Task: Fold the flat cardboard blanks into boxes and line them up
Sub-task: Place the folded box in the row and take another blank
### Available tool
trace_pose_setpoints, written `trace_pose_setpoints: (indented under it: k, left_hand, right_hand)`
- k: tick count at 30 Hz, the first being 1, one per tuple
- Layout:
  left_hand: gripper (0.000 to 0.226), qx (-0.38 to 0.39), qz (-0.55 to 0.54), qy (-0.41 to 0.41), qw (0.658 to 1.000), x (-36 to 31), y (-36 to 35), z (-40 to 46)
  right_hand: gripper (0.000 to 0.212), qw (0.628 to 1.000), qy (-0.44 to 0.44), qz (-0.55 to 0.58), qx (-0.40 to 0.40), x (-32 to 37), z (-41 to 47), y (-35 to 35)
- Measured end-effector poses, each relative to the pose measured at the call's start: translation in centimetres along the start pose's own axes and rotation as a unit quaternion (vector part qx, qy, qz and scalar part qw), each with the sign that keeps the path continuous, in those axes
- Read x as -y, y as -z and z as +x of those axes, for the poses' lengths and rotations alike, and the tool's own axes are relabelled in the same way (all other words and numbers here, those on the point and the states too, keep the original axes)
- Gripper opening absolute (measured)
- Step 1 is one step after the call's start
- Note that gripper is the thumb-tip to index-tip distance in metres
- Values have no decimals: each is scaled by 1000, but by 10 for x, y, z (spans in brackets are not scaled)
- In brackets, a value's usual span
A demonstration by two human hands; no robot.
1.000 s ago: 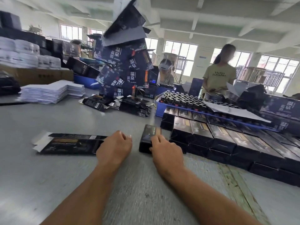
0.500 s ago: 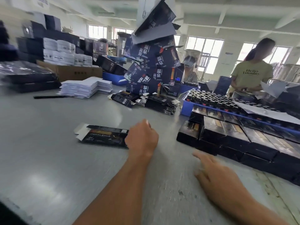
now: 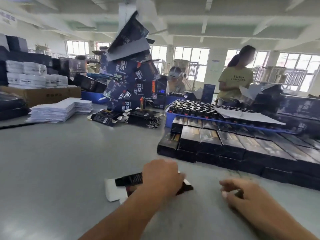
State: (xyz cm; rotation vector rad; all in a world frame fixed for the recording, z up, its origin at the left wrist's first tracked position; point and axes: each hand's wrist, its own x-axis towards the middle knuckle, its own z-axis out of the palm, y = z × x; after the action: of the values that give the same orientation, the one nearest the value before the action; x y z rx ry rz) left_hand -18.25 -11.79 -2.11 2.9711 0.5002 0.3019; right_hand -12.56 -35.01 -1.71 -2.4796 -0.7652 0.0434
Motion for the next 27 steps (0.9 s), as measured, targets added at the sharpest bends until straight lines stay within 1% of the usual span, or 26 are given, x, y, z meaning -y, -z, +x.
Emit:
trace_pose_setpoints:
  k: [2,4,6,7,8,11,12,13,18,21,24,27]
  left_hand:
    - [42,3,-55,-88,995,-21,-4,-9]
    - [39,22,-89,-167,982,-28,-5,-13]
    - [42,31,-107,-204,973,-25,-3,-13]
    - [47,36,-108,-207,972,-20,-2,-12]
    - [57,47,-99,-196,974,-15,-1,-11]
    - [109,95,-42,-115,988,-2,6,-10]
    - [120,98,-30,-97,990,0,7,-10]
    - [126,98,-24,-88,991,0,8,-10]
    - [127,100,38,-99,989,-17,1,-17]
    - [117,131,61,-107,984,-25,-1,-21]
    - [101,170,4,-109,979,-21,7,-17]
    - [102,182,-57,-125,974,-16,10,-15]
  right_hand:
    - [24,1000,7,-12,-1,-2,1,-3]
    - [24,1000,14,-13,-4,-3,1,-4]
    - [23,1000,23,-8,-8,-5,1,-5]
    - [22,1000,25,-4,-11,-7,1,-5]
    - [22,1000,26,1,-12,-8,2,-4]
    - [22,999,29,10,-10,-11,2,-4]
    - [21,999,32,9,-12,-11,2,-4]
    - [21,999,33,7,-13,-11,2,-4]
    - [24,999,32,6,-27,-12,2,-6]
    - [27,999,28,13,-32,-12,3,-7]
    - [27,998,17,28,-48,-13,4,-8]
    - [25,996,1,68,-62,-14,4,-7]
